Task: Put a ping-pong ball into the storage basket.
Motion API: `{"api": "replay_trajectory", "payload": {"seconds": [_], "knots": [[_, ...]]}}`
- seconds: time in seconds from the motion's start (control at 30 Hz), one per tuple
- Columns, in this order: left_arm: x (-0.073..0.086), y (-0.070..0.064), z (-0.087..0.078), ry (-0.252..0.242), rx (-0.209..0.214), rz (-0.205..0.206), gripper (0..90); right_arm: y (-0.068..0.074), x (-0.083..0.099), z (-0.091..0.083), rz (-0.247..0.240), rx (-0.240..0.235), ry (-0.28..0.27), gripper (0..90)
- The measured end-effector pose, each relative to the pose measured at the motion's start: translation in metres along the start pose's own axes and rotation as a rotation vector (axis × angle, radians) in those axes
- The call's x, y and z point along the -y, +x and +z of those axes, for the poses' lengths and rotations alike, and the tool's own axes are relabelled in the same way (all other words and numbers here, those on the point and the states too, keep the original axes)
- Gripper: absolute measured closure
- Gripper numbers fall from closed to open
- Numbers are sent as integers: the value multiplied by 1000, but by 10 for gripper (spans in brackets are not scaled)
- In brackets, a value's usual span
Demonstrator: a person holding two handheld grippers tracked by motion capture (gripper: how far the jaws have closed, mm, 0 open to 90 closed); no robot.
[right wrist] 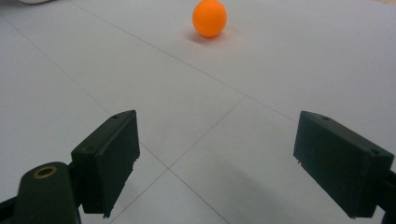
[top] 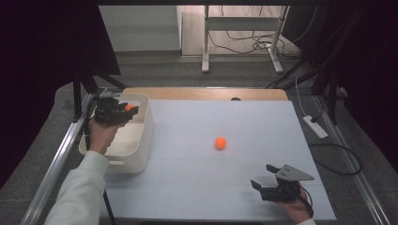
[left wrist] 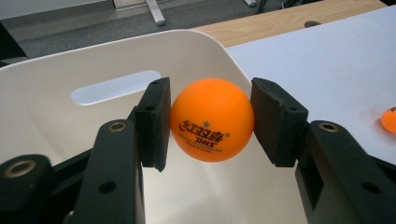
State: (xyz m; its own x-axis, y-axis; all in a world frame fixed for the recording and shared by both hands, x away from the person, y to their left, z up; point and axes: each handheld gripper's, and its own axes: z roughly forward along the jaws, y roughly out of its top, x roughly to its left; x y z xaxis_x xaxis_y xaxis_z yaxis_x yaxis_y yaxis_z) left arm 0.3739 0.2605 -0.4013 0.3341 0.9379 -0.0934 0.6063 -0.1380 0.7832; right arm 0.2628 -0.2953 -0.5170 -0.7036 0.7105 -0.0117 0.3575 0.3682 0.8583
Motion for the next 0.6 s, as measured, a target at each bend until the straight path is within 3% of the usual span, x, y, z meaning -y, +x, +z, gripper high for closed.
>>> {"api": "replay_trajectory", "payload": {"seconds": [0.43,0.6], "knots": [[1,0,-4,-17,-13,0,496,0,-1,0,2,0,-1,145],[-2,-2,-8,-47,-20,1,283,1,-1,0,0,1,-3,145]]}}
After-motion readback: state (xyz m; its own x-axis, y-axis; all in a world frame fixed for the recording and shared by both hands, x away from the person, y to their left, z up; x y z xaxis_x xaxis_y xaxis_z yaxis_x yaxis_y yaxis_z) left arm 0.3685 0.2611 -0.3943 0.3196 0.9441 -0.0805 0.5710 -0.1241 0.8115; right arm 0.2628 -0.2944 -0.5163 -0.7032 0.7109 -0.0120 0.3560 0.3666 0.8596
